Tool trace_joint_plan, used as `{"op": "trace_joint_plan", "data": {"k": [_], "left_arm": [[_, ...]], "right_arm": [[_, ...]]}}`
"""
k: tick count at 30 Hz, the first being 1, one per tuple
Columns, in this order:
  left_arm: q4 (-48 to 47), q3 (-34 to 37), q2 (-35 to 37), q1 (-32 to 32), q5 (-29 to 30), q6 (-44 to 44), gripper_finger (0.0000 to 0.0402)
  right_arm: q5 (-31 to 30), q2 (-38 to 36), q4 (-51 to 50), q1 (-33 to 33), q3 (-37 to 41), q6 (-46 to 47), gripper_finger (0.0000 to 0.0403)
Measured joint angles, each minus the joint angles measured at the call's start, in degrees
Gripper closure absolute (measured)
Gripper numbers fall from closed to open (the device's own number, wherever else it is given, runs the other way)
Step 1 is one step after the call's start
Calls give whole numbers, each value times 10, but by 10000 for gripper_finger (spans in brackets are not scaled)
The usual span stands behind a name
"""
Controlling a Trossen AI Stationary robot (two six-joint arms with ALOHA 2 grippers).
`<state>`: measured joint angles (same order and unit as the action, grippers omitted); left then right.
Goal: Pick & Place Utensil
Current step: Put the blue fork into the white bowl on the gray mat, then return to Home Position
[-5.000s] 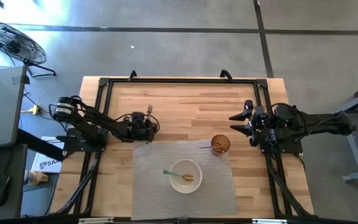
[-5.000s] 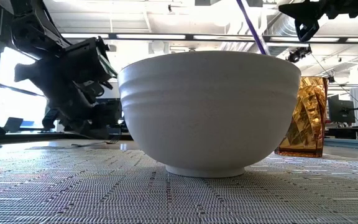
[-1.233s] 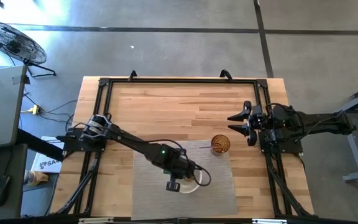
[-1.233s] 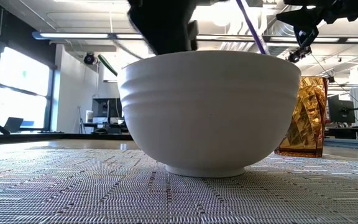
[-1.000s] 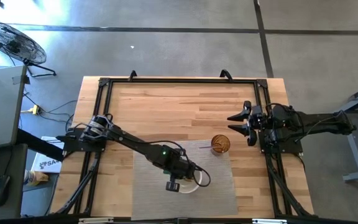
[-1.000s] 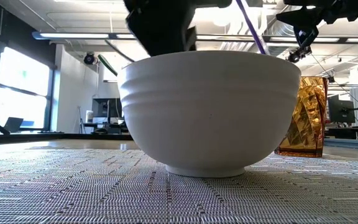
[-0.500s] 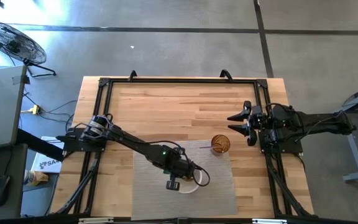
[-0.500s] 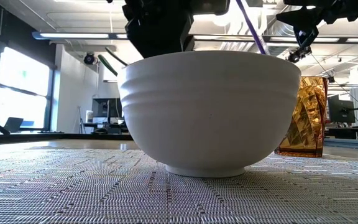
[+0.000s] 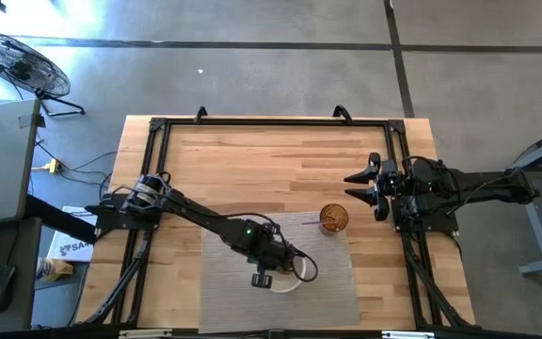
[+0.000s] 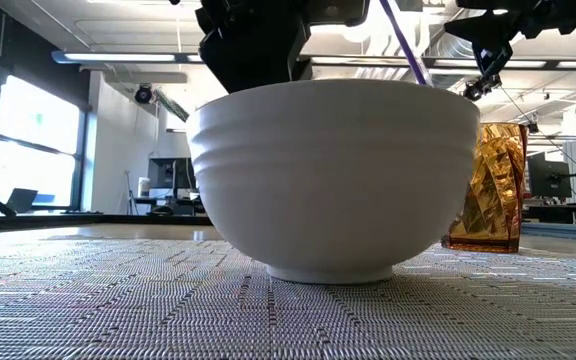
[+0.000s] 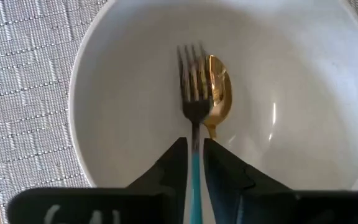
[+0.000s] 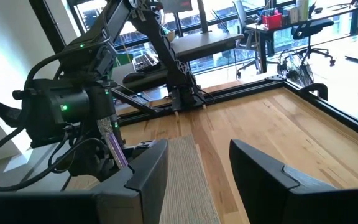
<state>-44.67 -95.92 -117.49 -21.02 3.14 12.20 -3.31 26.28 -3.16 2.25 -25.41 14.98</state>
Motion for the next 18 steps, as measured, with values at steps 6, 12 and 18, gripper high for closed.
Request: {"op": "trace_joint_plan", "data": {"k": [6, 12, 18], "left_arm": [[1, 0, 0, 0, -1, 1, 334], [-1, 0, 5, 0, 7, 1, 333], [-20, 0, 44, 0, 54, -8, 332]], "right_arm": [[0, 0, 0, 0, 0, 5, 238], [0, 0, 9, 0, 0, 6, 238], [0, -1, 10, 0, 0, 5, 238]]}}
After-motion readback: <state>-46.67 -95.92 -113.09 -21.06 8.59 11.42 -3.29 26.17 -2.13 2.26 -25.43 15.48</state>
